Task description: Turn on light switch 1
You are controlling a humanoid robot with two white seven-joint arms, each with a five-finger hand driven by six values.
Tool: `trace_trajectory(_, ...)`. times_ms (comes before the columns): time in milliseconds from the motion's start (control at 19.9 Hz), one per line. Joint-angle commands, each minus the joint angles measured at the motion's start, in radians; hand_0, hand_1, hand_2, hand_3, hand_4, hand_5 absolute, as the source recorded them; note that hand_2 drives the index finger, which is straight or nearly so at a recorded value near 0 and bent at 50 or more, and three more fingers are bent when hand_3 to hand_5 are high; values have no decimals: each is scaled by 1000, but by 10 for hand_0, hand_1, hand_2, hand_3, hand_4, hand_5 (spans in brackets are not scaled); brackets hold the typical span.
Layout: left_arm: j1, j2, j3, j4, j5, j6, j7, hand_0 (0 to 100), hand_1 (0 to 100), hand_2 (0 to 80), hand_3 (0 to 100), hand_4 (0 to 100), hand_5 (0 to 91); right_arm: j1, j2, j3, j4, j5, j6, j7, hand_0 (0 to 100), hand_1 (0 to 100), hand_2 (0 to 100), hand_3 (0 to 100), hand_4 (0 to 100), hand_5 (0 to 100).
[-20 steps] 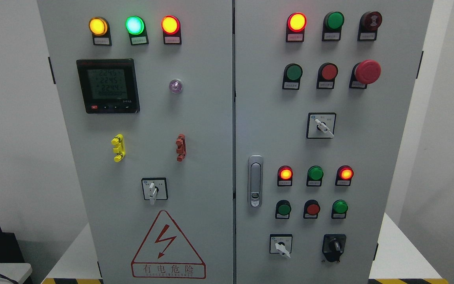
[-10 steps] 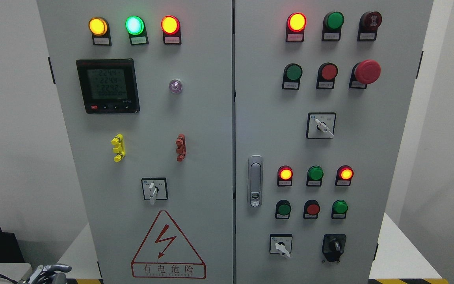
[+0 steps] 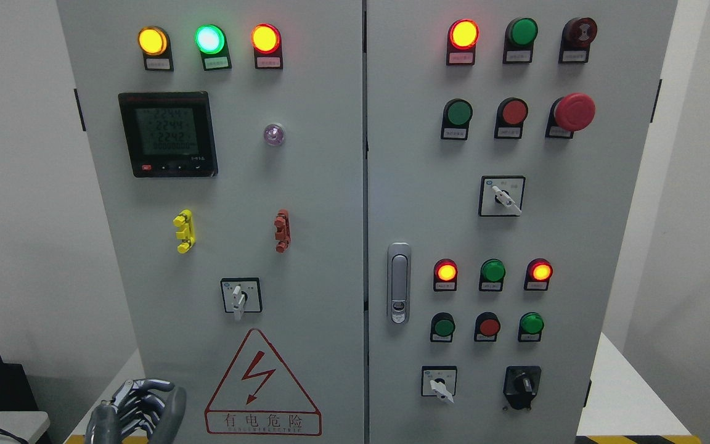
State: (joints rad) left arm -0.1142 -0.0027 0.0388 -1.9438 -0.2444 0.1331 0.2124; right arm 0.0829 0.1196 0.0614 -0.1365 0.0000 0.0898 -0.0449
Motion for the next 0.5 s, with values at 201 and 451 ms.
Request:
trace_trajectory(201, -30, -69, -148, -20, 11, 75, 67, 48, 362, 491, 792, 842, 865, 0, 0, 0, 0, -18, 1, 0, 120, 389, 0, 0, 0, 0)
trace_trajectory(451, -58, -89, -168, -14, 33, 171, 110, 56, 371, 483, 783, 837, 868, 0, 0, 0, 0, -18, 1, 0, 120, 389, 0, 0, 0, 0)
